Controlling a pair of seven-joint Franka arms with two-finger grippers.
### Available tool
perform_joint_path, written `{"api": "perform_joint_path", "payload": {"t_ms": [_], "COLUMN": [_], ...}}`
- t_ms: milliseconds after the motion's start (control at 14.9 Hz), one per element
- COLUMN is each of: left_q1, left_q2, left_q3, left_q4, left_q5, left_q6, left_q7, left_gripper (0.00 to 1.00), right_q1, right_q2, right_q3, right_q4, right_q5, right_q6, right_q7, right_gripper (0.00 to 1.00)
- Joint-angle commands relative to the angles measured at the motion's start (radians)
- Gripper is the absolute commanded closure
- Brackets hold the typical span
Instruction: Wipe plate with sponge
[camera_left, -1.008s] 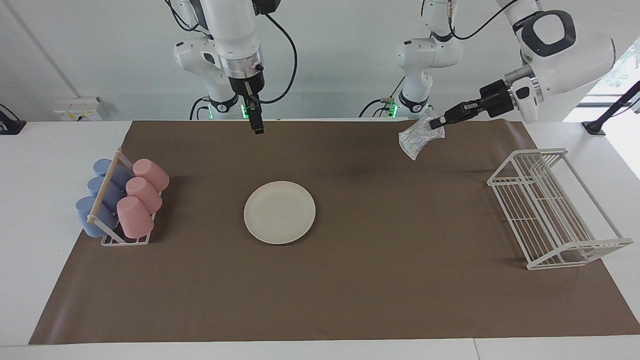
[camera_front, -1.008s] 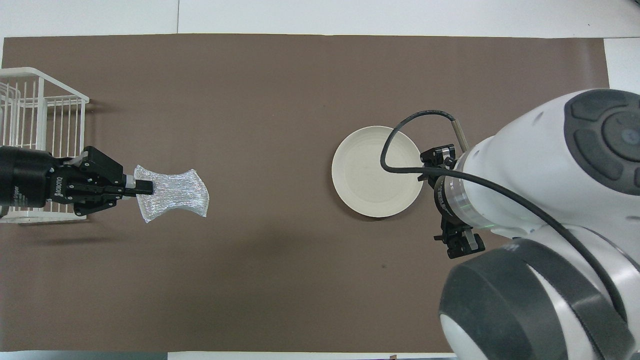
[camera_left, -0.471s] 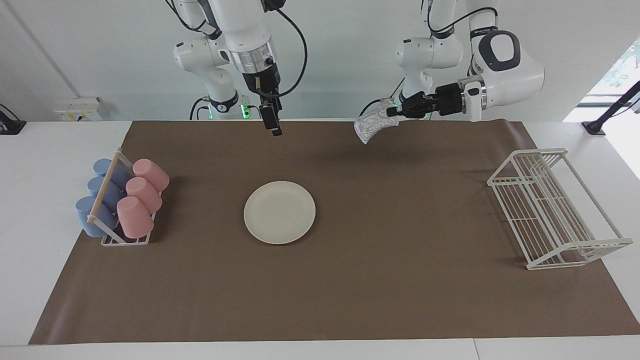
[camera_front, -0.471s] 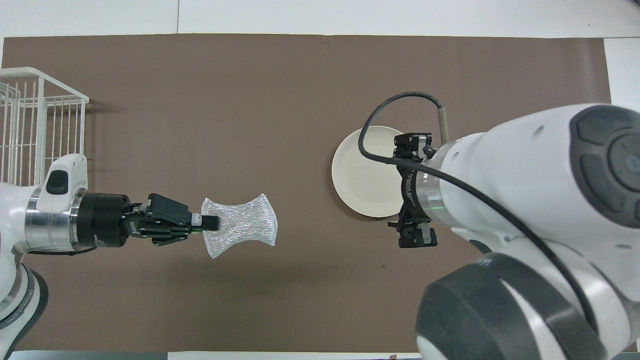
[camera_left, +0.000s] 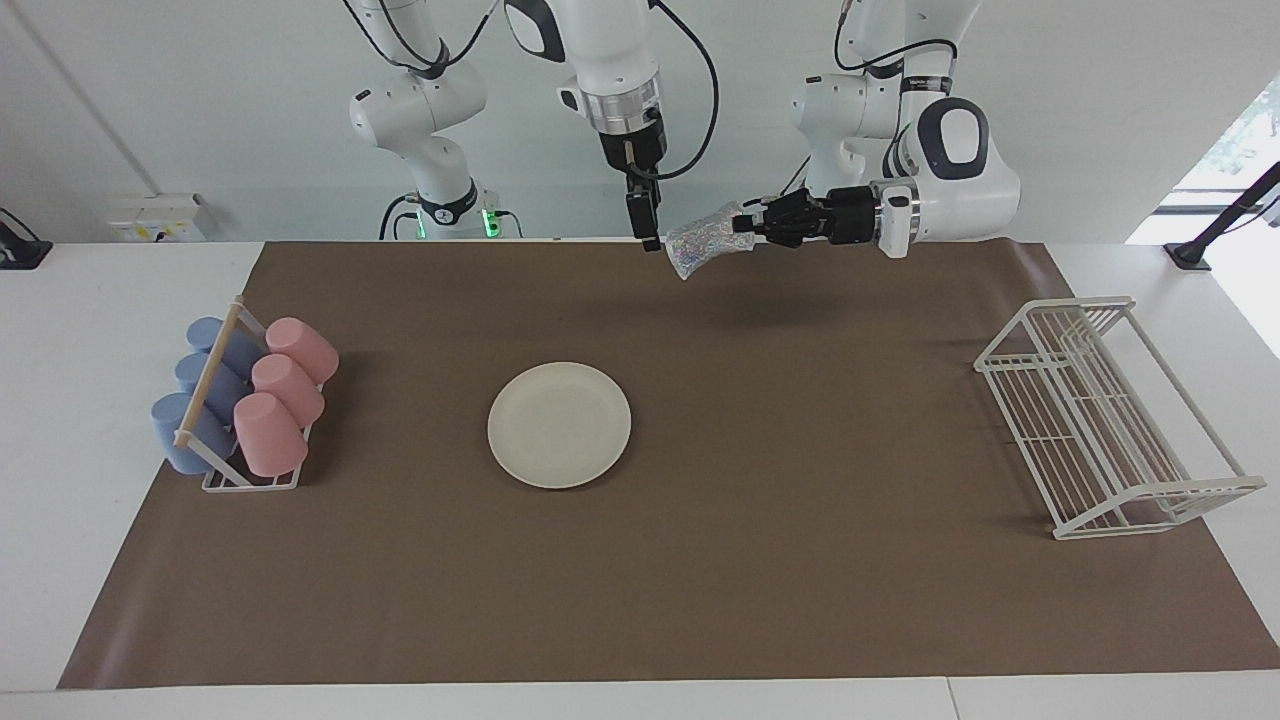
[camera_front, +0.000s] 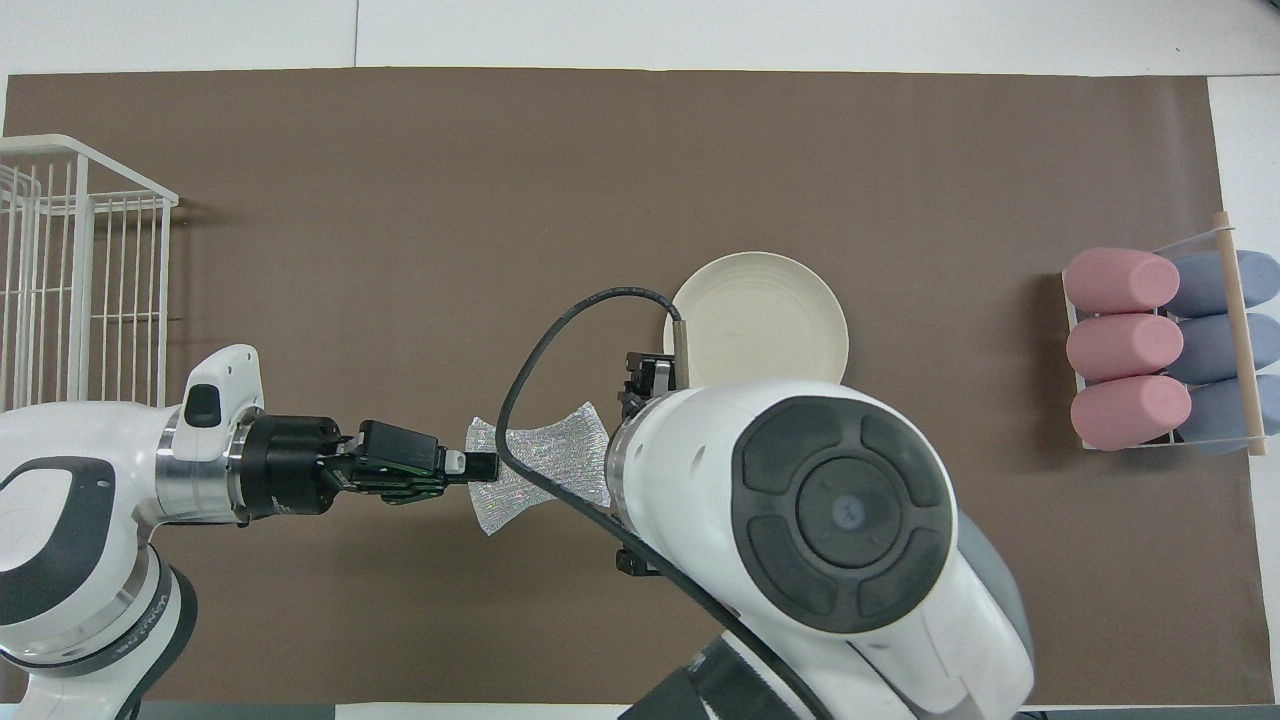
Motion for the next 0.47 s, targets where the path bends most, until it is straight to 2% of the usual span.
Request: {"api": "perform_joint_path", "payload": {"t_ms": [0, 403], "left_q1": [-0.028, -0.028], "left_q2": [0.004, 0.006], "left_q3": [0.015, 0.015], "left_q4": [-0.010, -0.003], "left_q5": [-0.035, -0.034], "left_q6": [0.016, 0.016], "left_q7": [0.027, 0.027], "left_gripper": [1.00, 1.00], "right_q1": [0.012, 0.072], "right_q2": [-0.009, -0.005], "right_q3": [-0.003, -0.003], "right_q4": [-0.017, -0.087], "right_q5": [0.002, 0.005], "right_q6": [0.041, 0.133], "right_q7": [0.003, 0.005], "right_gripper": [0.00, 0.00]}}
